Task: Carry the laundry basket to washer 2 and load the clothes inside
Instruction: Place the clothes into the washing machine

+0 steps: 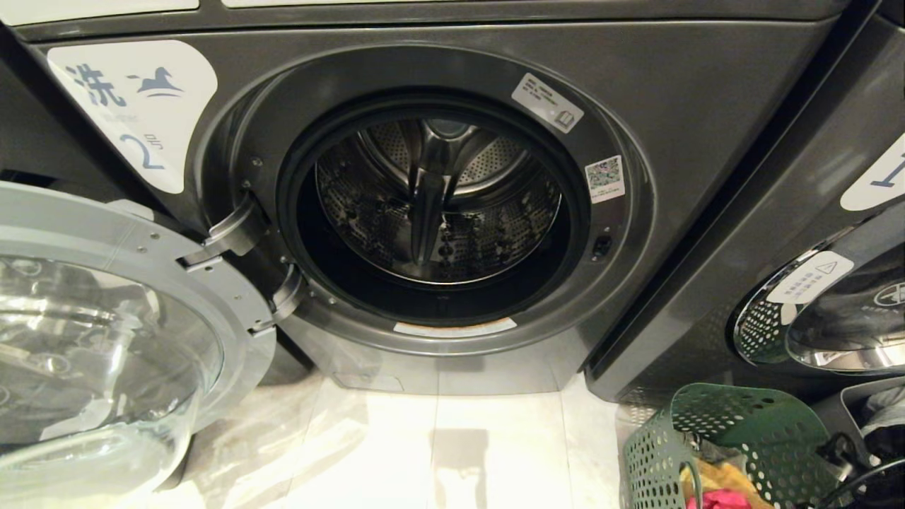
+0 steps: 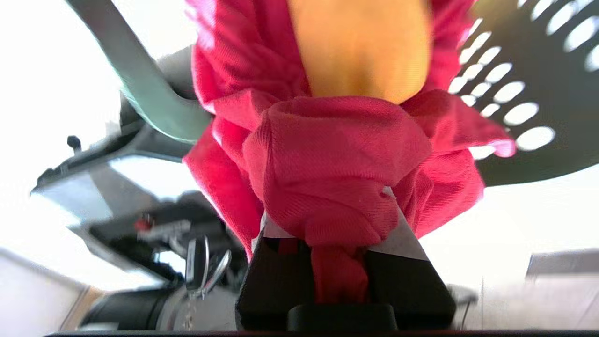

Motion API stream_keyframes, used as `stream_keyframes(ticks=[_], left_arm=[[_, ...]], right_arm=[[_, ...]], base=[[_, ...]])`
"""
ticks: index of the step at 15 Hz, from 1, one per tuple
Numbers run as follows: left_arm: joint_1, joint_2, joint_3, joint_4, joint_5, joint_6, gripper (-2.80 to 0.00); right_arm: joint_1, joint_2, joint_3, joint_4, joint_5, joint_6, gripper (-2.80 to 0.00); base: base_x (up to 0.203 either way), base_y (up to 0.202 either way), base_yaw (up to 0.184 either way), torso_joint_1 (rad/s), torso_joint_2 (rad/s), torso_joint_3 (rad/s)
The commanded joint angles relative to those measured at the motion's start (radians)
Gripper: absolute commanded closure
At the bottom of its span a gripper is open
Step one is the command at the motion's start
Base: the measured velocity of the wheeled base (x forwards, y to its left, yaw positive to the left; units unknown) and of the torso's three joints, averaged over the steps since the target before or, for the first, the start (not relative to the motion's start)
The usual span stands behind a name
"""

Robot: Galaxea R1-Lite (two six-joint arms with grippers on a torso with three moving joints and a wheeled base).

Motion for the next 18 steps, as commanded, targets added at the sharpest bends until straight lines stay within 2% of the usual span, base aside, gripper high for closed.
stream_keyframes(ticks=[1, 6, 12, 15, 18], left_arm=[[0.0, 0.0, 0.0, 0.0, 0.0, -0.001, 0.0], [0.0, 0.0, 0.0, 0.0, -0.001, -0.001, 0.0], [0.0, 0.0, 0.0, 0.0, -0.001, -0.001, 0.0], [0.0, 0.0, 0.0, 0.0, -0.001, 0.001, 0.0], [0.0, 0.0, 0.0, 0.0, 0.0, -0.001, 0.0]], right_arm=[[-0.001, -0.119, 0.005, -0.003, -0.006, 0.002, 0.0], [-0.006, -0.36, 0.043, 0.0, -0.099, 0.001, 0.0], [-0.004, -0.759, 0.084, -0.001, -0.122, -0.003, 0.0], [-0.004, -0.919, 0.061, -0.001, -0.14, -0.08, 0.0], [-0.003, -1.044, 0.028, 0.001, -0.141, -0.213, 0.0]], base=[[0.0, 0.0, 0.0, 0.0, 0.0, 0.0], [0.0, 0.0, 0.0, 0.0, 0.0, 0.0], [0.0, 0.0, 0.0, 0.0, 0.0, 0.0], [0.0, 0.0, 0.0, 0.0, 0.0, 0.0], [0.0, 0.0, 0.0, 0.0, 0.0, 0.0]])
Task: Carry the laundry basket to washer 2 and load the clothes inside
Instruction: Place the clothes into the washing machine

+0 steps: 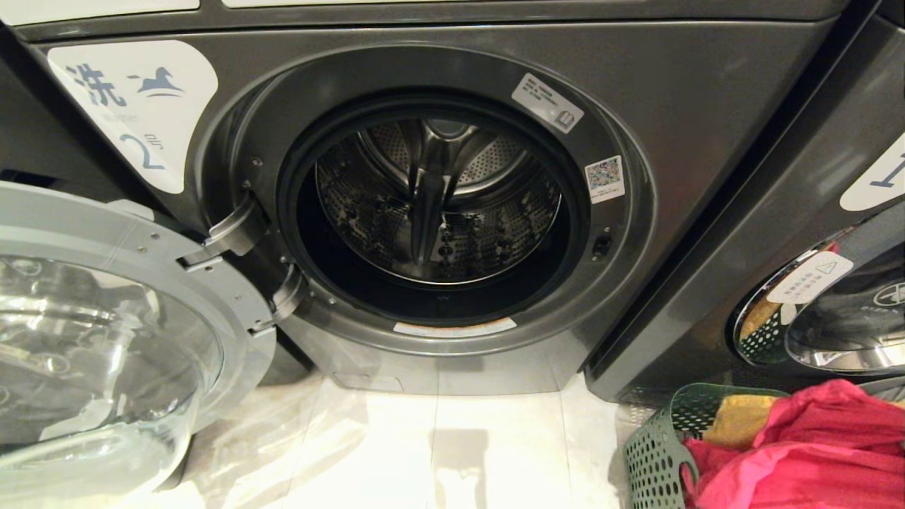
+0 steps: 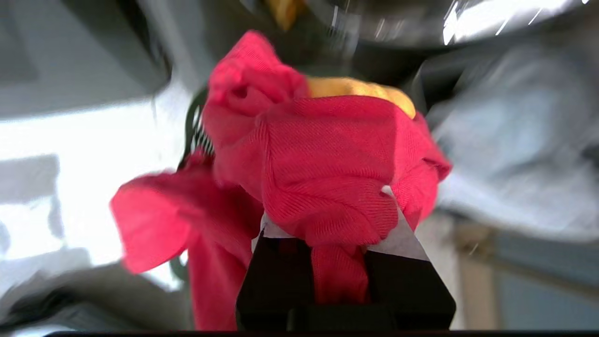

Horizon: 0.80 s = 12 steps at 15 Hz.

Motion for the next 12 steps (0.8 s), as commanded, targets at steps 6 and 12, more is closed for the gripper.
stream_keyframes(ticks=[6, 12], left_arm=[[0.0, 0.0, 0.0, 0.0, 0.001, -0.001, 0.0], [0.0, 0.0, 0.0, 0.0, 0.0, -0.001, 0.0]], right_arm=[[0.018, -0.169, -0.135, 0.055, 0.01, -0.042, 0.0], [0.128, -0.231, -0.19, 0.177, 0.046, -0.073, 0.0]], base=[[0.0, 0.0, 0.0, 0.0, 0.0, 0.0], [0.0, 0.0, 0.0, 0.0, 0.0, 0.0]])
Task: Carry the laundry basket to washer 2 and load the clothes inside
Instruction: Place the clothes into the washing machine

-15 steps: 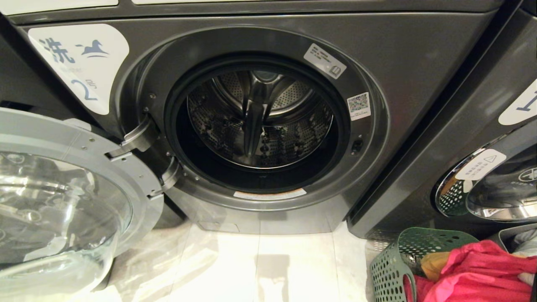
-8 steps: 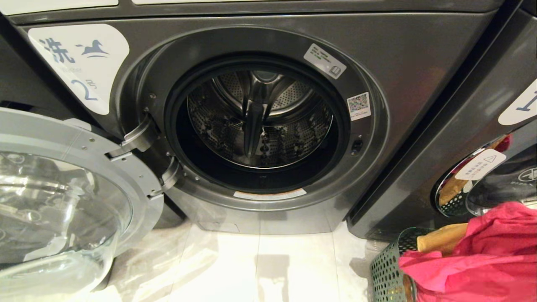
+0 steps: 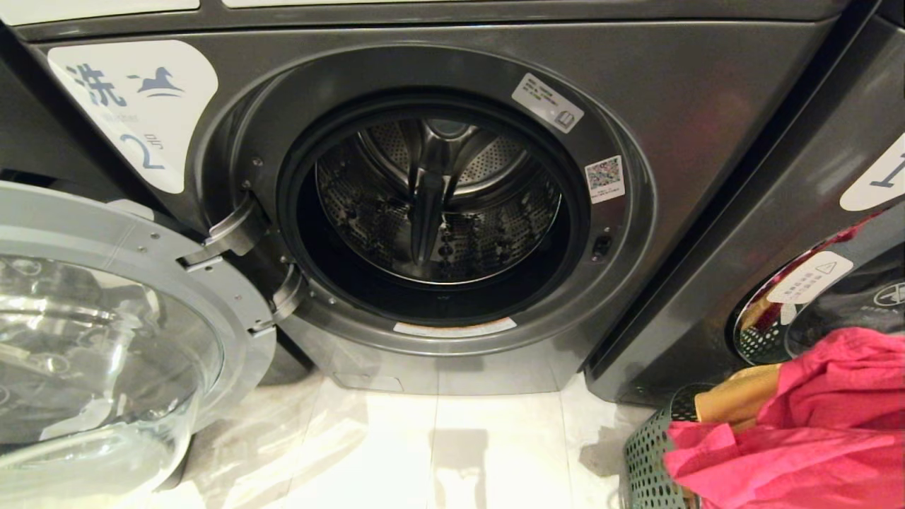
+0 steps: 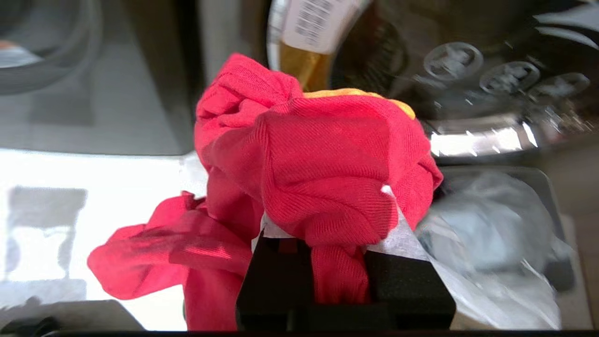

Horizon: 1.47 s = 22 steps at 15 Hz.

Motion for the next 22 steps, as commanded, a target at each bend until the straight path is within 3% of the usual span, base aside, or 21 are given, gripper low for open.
stream_keyframes(ticks=[1, 8, 13, 17, 19, 22], left_arm=[[0.0, 0.0, 0.0, 0.0, 0.001, -0.001, 0.0], [0.0, 0.0, 0.0, 0.0, 0.001, -0.001, 0.0], [0.0, 0.0, 0.0, 0.0, 0.001, -0.001, 0.0], [0.0, 0.0, 0.0, 0.0, 0.001, -0.001, 0.0], [0.0, 0.0, 0.0, 0.0, 0.001, -0.001, 0.0], [0.0, 0.0, 0.0, 0.0, 0.001, -0.001, 0.0]], right_arm=[[0.057, -0.009, -0.007, -0.001, 0.002, -0.003, 0.0], [0.357, 0.057, -0.12, 0.001, -0.03, -0.003, 0.0], [0.414, 0.131, -0.276, 0.002, -0.063, -0.003, 0.0], [0.522, 0.164, -0.321, 0.001, -0.063, -0.003, 0.0], [0.618, 0.186, -0.336, 0.0, -0.065, -0.005, 0.0], [0.798, 0.262, -0.364, -0.008, -0.133, -0.01, 0.0]], base=[[0.0, 0.0, 0.0, 0.0, 0.0, 0.0], [0.0, 0.0, 0.0, 0.0, 0.0, 0.0], [0.0, 0.0, 0.0, 0.0, 0.0, 0.0], [0.0, 0.0, 0.0, 0.0, 0.0, 0.0], [0.0, 0.0, 0.0, 0.0, 0.0, 0.0], [0.0, 0.0, 0.0, 0.0, 0.0, 0.0]])
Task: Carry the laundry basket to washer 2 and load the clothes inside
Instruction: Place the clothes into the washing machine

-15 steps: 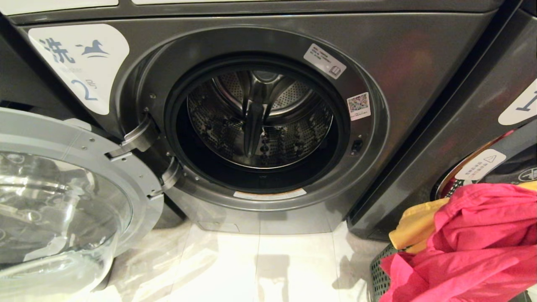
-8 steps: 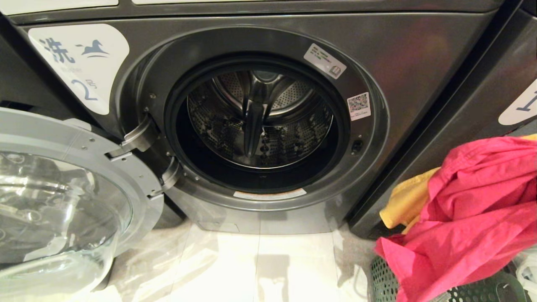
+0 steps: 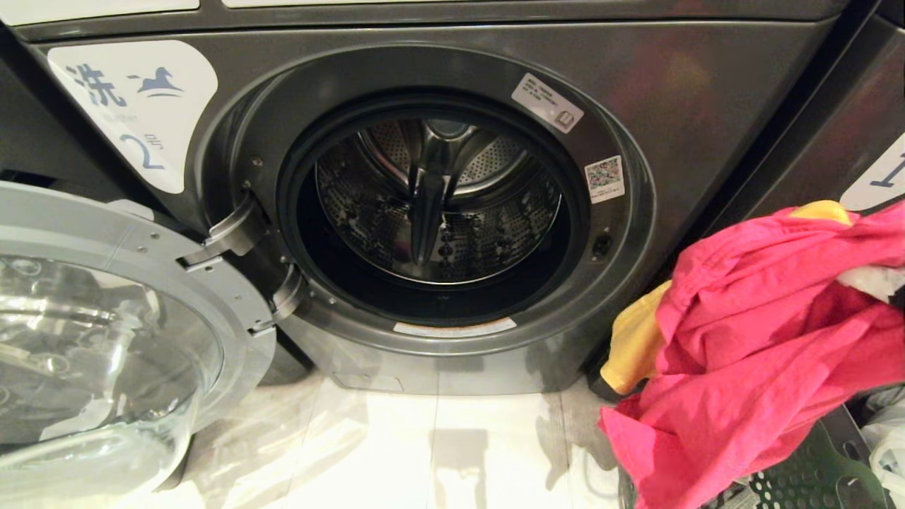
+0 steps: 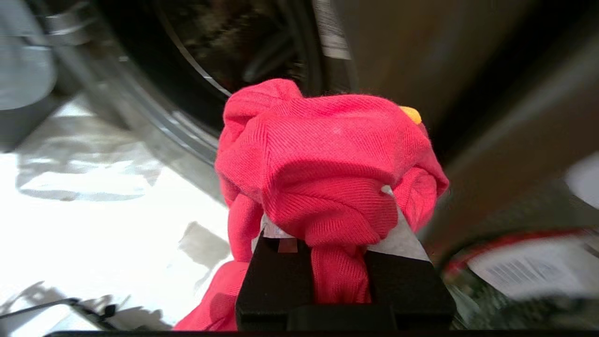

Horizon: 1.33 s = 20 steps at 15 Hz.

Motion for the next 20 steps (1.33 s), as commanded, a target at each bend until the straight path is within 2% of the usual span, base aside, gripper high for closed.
stream_keyframes(ticks=[1, 3, 5, 9, 15, 20], left_arm=[[0.0, 0.0, 0.0, 0.0, 0.001, -0.001, 0.0], [0.0, 0.0, 0.0, 0.0, 0.0, -0.001, 0.0], [0.0, 0.0, 0.0, 0.0, 0.0, -0.001, 0.0], [0.0, 0.0, 0.0, 0.0, 0.001, -0.001, 0.0], [0.0, 0.0, 0.0, 0.0, 0.001, -0.001, 0.0], [0.0, 0.0, 0.0, 0.0, 0.001, -0.001, 0.0]], right_arm=[[0.098, 0.077, -0.017, -0.008, -0.022, -0.003, 0.0], [0.196, 0.158, -0.038, -0.047, -0.078, -0.004, 0.0], [0.243, 0.253, -0.079, -0.114, -0.12, -0.004, 0.0], [0.262, 0.39, -0.185, -0.199, -0.14, -0.002, 0.0], [0.308, 0.53, -0.27, -0.224, -0.158, 0.0, 0.0], [0.34, 0.707, -0.318, -0.415, -0.239, -0.003, 0.0]], base=[[0.0, 0.0, 0.0, 0.0, 0.0, 0.0], [0.0, 0.0, 0.0, 0.0, 0.0, 0.0], [0.0, 0.0, 0.0, 0.0, 0.0, 0.0], [0.0, 0.0, 0.0, 0.0, 0.0, 0.0], [0.0, 0.0, 0.0, 0.0, 0.0, 0.0], [0.0, 0.0, 0.0, 0.0, 0.0, 0.0]])
